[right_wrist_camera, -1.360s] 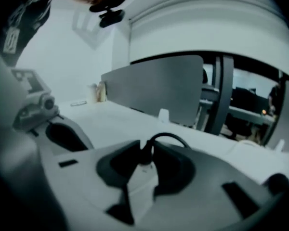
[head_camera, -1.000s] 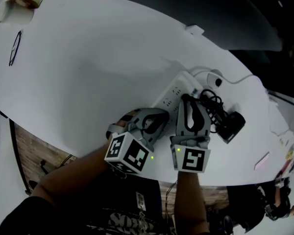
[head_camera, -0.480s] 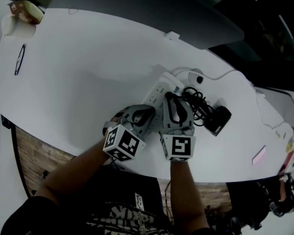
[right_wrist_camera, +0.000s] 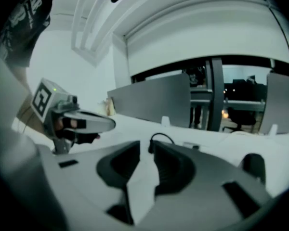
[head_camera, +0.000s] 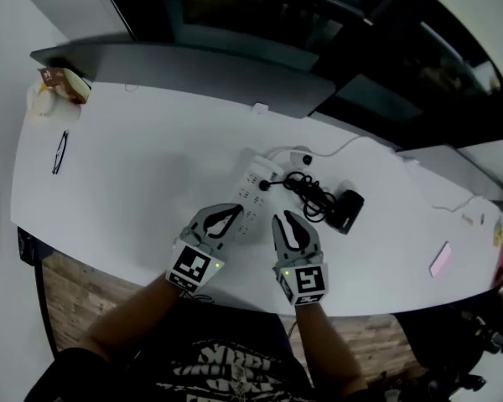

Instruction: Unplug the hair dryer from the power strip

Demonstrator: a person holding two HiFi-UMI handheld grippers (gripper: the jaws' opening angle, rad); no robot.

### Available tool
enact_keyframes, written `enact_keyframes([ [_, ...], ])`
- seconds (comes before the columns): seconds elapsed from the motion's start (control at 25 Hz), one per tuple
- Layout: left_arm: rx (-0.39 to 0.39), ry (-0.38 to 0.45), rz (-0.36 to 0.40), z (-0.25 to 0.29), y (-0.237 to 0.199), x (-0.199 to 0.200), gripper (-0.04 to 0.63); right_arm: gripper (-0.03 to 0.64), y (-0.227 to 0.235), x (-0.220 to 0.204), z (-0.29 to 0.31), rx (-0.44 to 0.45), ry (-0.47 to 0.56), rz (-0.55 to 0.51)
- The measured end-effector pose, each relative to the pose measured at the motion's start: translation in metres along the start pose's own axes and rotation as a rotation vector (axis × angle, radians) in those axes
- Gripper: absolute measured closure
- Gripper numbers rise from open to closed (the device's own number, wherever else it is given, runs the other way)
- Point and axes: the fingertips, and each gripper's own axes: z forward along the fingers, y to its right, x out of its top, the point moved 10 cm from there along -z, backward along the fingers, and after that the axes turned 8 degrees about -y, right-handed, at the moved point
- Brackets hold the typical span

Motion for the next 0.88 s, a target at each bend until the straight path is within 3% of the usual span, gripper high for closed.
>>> enact_keyframes([
  [0.16,0.064,0.087,-0.035,-0.047,0.010,0.029,0.569,0.563,-0.008,0.020,-0.049,0.008,0.123,-0.055],
  [0.32,0.130,0.055,-0.065,-0.077,0.023,0.027,0.569,0.569,-0.019,0.032,-0.081,0.060,0.185,-0.069],
  [0.52,0.224,0.087,-0.032,-0.096,0.028,0.028,0.569,0.569,-0.027,0.038,-0.088,0.135,0.197,-0.092],
  [0.88,0.275,0.087,-0.093,-0.107,0.047,0.028,0.569,0.569,-0.019,0.036,-0.079,0.195,0.177,-0.086],
])
